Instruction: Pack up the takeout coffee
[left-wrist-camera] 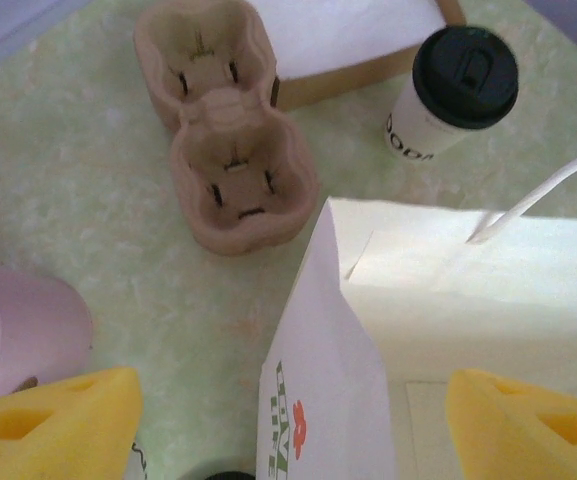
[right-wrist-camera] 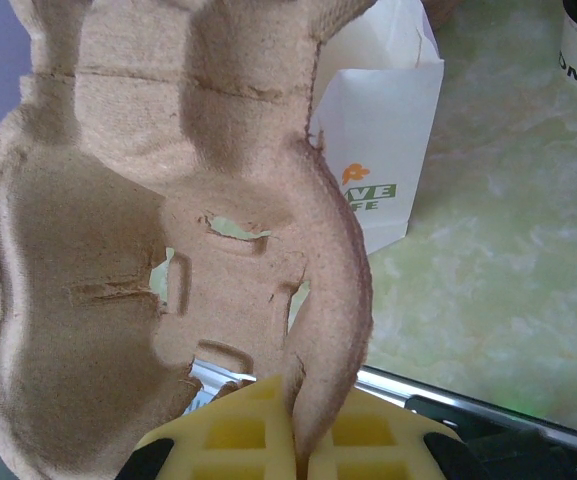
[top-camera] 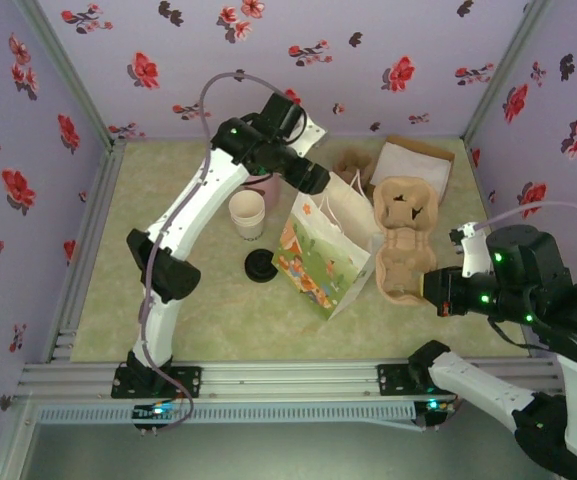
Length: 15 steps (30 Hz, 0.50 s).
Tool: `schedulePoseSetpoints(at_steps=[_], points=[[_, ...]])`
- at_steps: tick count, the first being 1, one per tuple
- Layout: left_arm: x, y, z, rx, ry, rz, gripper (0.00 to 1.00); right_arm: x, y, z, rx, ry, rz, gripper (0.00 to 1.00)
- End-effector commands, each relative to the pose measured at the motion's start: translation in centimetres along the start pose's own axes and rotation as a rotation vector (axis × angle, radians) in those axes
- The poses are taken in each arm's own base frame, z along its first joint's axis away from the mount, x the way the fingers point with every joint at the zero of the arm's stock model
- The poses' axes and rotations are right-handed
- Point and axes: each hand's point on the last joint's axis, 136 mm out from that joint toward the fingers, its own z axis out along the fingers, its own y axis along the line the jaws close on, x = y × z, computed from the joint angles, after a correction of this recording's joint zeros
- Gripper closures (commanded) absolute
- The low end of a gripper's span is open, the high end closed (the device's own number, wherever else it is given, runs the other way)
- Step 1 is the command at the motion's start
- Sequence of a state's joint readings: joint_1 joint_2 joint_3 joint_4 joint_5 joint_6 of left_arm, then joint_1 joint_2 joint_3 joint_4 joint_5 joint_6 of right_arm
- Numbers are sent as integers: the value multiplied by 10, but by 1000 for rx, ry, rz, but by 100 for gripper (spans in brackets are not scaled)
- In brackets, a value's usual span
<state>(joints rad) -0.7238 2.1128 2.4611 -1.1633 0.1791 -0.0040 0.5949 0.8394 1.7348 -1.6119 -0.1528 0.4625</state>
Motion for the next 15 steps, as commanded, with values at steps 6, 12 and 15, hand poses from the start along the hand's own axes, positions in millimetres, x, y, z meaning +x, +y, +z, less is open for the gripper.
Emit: schedulePoseSetpoints(at_steps=[6,12,15], points=[[22,3,22,0,97,18,30,2,-5,1,24,4,-26,100],[19,2,17,2,83,27,43,3,-6,2,26,8,-26,100],[16,0,11,7,73,32,51,3,-6,3,29,11,-30,100]])
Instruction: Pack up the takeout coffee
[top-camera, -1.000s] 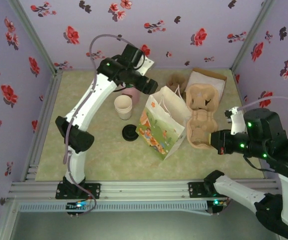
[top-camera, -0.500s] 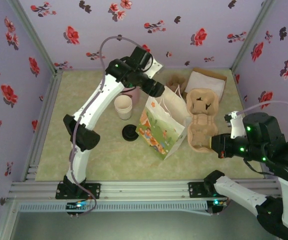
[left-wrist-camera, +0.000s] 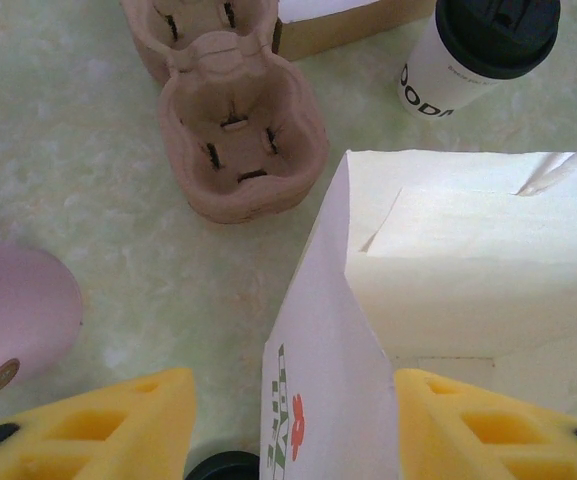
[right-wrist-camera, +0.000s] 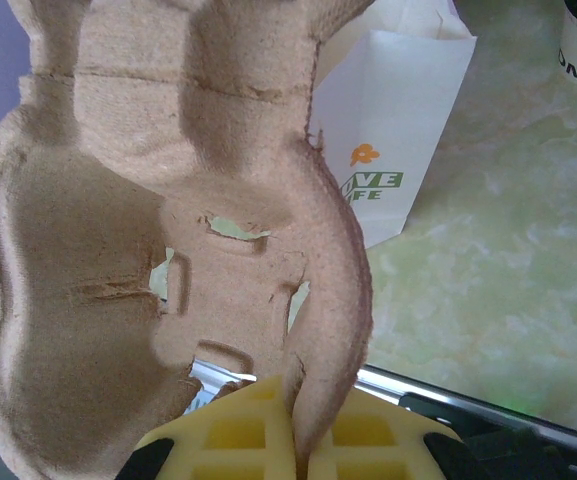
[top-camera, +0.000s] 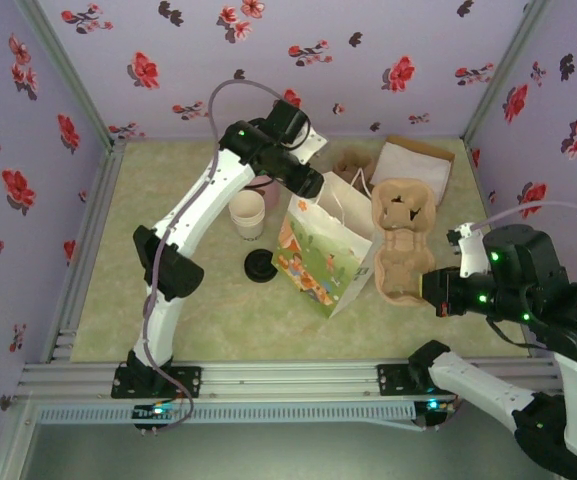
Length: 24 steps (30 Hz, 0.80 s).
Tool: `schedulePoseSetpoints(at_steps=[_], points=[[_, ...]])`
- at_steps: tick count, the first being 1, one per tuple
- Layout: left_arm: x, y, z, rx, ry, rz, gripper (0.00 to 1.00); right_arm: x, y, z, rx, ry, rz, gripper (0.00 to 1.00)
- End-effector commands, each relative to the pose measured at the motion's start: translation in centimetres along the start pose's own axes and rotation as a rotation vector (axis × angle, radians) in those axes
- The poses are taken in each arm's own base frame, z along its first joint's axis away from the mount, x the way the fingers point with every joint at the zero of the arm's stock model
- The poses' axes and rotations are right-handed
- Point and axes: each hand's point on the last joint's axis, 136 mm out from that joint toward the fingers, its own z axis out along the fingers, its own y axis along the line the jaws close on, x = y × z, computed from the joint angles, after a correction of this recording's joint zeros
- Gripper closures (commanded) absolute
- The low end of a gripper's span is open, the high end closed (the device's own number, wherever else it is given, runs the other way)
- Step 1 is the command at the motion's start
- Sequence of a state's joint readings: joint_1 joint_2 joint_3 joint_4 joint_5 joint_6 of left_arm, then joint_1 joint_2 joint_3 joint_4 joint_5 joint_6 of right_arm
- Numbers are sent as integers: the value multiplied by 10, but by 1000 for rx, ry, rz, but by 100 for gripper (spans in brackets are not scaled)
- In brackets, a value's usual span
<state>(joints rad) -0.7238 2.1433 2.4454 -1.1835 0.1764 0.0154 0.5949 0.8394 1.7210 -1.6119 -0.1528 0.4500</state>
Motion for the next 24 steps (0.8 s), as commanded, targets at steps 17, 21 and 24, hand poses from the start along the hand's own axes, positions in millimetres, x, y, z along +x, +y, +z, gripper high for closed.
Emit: schedulePoseSetpoints(at_steps=[17,21,24], points=[[-8,-26,-34,82,-55,52,97,-1,-2,-3,16,-4,-18,100],[-25,-29,-50,83,-128,21,100,-2,-3,-5,21,-12,-21,100],[-44,-32,-65,96,-206,-48,100,-3,-4,-6,29,-21,-28,100]])
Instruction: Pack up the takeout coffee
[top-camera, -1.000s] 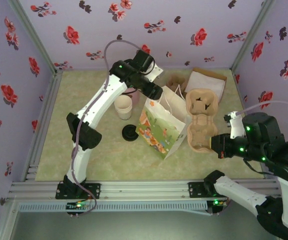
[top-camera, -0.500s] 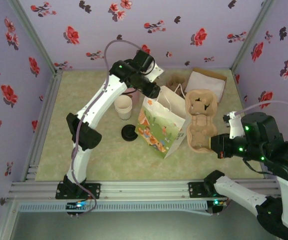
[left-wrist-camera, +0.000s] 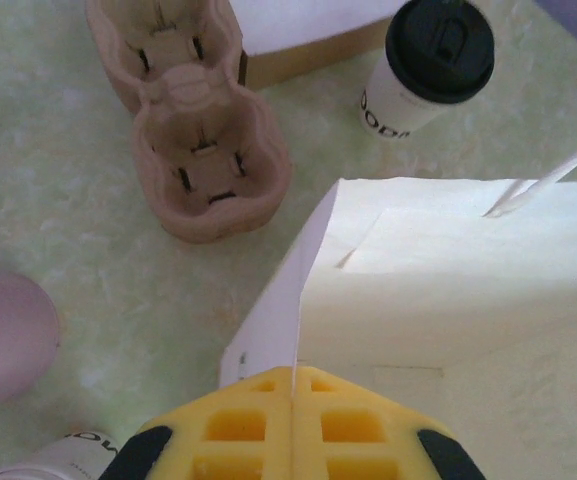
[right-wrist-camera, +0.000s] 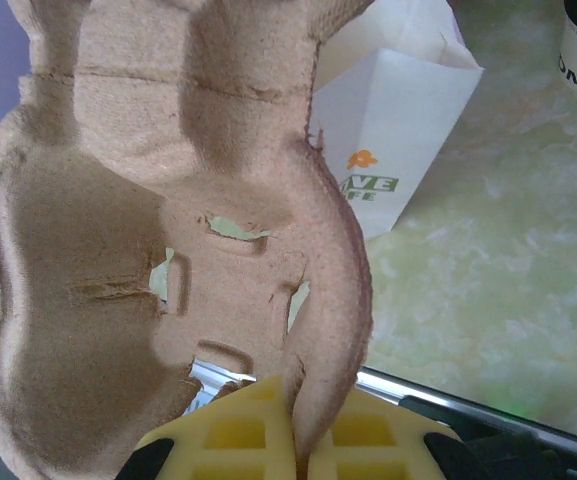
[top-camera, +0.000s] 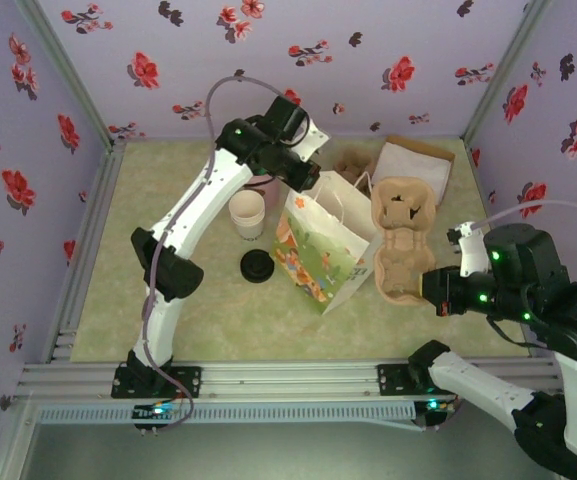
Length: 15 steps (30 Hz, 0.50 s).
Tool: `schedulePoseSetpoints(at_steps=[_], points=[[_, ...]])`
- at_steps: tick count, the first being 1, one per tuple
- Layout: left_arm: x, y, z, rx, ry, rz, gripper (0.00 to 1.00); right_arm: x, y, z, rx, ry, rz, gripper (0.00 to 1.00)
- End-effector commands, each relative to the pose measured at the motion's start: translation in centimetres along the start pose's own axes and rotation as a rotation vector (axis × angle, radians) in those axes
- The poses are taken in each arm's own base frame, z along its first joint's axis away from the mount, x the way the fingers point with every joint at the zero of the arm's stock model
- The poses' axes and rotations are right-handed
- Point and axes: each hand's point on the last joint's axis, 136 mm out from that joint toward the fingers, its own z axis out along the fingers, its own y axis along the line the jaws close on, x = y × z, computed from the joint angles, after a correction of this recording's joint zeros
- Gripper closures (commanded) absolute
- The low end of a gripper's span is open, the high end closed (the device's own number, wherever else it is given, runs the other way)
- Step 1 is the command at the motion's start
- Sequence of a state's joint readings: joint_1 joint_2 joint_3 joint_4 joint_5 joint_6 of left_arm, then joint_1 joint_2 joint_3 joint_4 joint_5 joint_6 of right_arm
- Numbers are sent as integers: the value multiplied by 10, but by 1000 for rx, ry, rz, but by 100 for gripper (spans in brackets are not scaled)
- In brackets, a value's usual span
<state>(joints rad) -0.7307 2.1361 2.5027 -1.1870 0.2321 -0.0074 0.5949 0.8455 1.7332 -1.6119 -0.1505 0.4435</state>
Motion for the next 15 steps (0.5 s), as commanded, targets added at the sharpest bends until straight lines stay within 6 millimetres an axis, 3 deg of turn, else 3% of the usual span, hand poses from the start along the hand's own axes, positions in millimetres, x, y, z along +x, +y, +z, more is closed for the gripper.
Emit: schedulePoseSetpoints(at_steps=[1,6,10,15], points=[[-39,-22,-49,44,-170,-55,100,-2,-5,-5,31,-21,-23,100],[-62,-46,-61,139,-277,-100,100,-5,4,-2,-12,-18,-52,100],[-58,-71,-55,165,-290,10,100,-5,13,-2,-60,-6,-74,100],[-55,-86,-51,179,-307,73,100,17,27,18,-154,148,-76,100]])
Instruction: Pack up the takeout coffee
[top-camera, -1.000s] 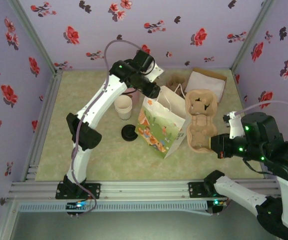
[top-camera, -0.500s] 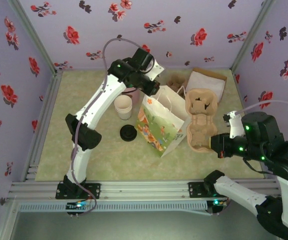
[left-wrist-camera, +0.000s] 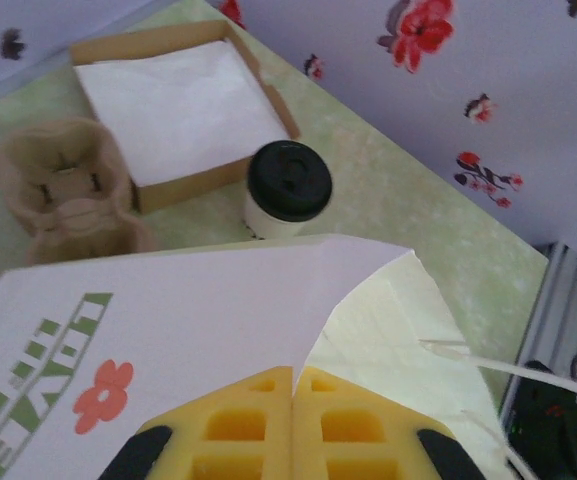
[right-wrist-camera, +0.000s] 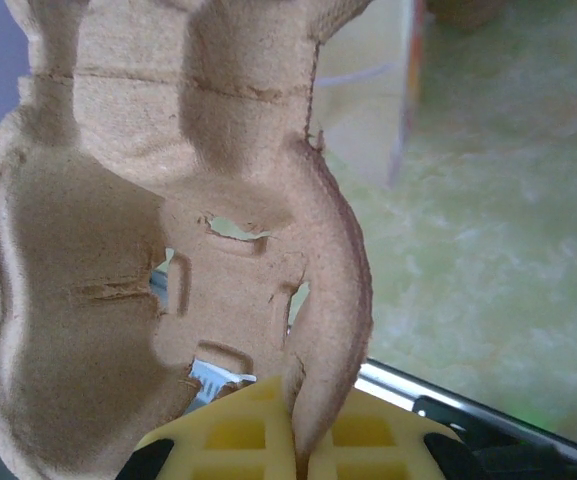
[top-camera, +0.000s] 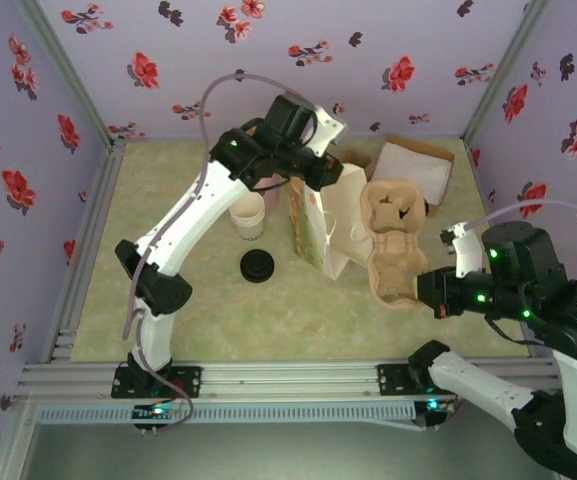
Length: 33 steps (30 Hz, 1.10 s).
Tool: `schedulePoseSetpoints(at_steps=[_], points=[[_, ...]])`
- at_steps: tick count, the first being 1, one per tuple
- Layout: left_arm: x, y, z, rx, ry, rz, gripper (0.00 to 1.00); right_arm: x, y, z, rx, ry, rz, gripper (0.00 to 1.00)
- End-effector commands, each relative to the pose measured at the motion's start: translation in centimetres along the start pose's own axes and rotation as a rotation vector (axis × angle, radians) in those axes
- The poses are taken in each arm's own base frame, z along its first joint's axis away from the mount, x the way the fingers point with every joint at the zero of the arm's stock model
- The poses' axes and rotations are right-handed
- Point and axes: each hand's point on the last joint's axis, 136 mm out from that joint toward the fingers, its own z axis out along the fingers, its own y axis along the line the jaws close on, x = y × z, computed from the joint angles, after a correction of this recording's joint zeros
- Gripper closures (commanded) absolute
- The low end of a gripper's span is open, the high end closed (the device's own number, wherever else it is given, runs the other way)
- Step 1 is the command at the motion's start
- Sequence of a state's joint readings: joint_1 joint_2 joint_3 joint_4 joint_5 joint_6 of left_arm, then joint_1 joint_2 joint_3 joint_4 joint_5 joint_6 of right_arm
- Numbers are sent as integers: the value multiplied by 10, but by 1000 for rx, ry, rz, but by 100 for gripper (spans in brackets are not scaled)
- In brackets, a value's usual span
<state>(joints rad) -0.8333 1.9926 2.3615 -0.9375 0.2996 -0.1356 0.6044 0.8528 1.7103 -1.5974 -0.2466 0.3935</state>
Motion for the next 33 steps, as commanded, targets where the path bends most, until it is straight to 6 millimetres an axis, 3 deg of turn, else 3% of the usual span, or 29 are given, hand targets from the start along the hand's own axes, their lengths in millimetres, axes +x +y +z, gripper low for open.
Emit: schedulePoseSetpoints(at_steps=[1,7,10,17,22,33], points=[[-18,-16,-11,37,-82,72,100,11,9,18,-61,106,-21,100],[-17,-22,-8,18,-73,93,100,15,20,16,-122,134,-22,100],[-14,-23,-4,20,-62,88,100,26,27,23,-178,196,-1,100],[0,-37,-5,42,-47,209,100,43,8,40,-103,256,62,100],[10,-58,-13,67,-76,337,100,41,2,46,-67,260,86,100],[29,-65,-21,93,-86,360,100,43,-5,63,-38,290,120,100]])
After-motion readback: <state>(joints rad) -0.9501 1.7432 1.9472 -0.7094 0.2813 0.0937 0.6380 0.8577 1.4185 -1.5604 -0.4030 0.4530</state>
